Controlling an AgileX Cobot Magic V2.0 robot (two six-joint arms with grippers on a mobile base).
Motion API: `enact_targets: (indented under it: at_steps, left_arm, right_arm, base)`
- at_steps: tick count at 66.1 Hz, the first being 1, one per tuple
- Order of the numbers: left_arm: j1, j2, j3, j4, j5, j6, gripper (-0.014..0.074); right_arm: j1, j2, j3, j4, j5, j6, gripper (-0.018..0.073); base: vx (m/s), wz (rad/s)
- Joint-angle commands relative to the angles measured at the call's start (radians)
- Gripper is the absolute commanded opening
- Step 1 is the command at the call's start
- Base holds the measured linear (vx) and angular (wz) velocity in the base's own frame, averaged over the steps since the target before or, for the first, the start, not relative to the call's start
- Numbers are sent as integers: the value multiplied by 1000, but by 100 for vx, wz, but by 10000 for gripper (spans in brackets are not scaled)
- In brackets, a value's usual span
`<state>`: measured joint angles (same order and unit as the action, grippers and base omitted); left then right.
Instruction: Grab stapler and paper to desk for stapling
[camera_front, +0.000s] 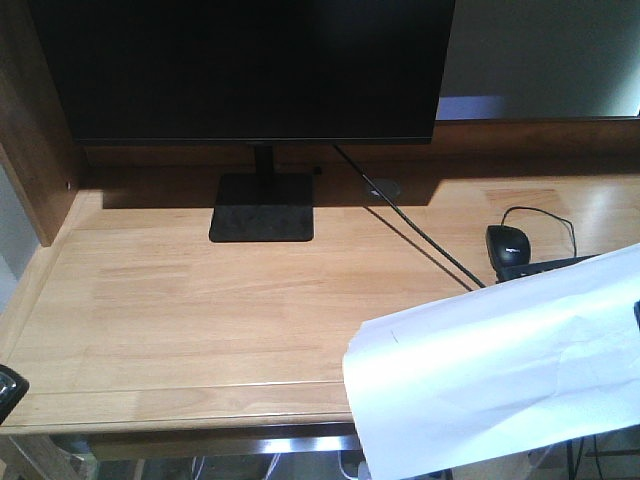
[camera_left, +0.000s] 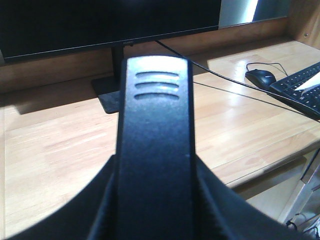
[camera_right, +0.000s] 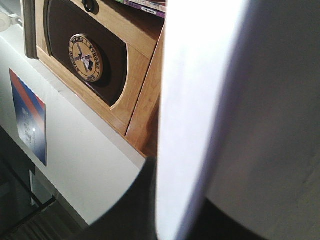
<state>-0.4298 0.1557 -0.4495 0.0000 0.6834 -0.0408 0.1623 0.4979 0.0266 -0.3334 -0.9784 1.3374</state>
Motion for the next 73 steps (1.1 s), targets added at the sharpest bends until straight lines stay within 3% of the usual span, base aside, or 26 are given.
enact_targets:
  at_steps: [1,73]
  left_arm:
    - [0,10,-30,0,-118,-3,-7]
    - [0,10,-30,0,-118,-3,-7]
  right_arm:
    - [2,4,3,17,-59,-5,-5]
    - [2,4,3,17,-59,-5,-5]
  base:
    - [0,0]
    - [0,0]
